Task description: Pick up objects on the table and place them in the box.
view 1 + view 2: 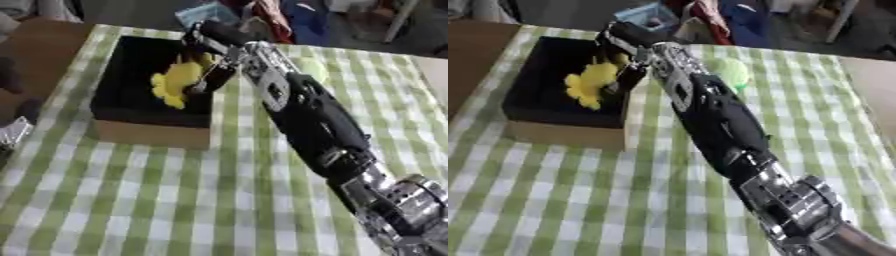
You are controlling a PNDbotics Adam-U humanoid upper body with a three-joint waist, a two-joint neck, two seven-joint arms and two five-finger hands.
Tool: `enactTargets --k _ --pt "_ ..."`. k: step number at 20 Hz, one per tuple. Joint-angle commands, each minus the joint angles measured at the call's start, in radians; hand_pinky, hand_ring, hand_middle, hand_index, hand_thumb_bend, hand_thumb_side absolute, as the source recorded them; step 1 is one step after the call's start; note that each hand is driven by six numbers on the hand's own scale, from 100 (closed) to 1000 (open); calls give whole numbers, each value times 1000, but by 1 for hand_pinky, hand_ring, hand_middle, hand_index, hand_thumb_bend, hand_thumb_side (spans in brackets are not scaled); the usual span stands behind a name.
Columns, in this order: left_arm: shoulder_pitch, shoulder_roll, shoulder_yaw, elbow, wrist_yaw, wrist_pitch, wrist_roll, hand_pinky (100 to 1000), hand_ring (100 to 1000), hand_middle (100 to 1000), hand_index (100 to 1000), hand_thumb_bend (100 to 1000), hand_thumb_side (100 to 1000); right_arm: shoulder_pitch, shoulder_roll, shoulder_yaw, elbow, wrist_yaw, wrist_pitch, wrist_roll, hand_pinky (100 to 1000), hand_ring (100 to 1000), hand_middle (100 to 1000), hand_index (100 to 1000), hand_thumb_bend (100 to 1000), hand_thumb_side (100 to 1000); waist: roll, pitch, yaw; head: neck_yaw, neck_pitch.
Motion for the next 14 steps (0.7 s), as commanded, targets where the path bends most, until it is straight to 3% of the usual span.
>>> enactTargets --k 1,6,14 --pt "-16 9 3 -17 2 1 -4 699 573 573 736 332 100 -5 11 20 -11 42 -18 44 815 875 893 913 625 180 5 -13 0 1 -11" --pt "-7 12 6 -13 -1 2 -3 699 573 573 736 332 100 -12 -12 30 -76 1 -30 32 793 841 826 898 621 190 5 -18 -15 5 -8" --pt "20 25 15 2 -14 3 -1 699 574 573 736 334 100 -37 -135 30 -209 -199 6 25 780 833 803 896 609 201 0 -32 -52 21 -4"
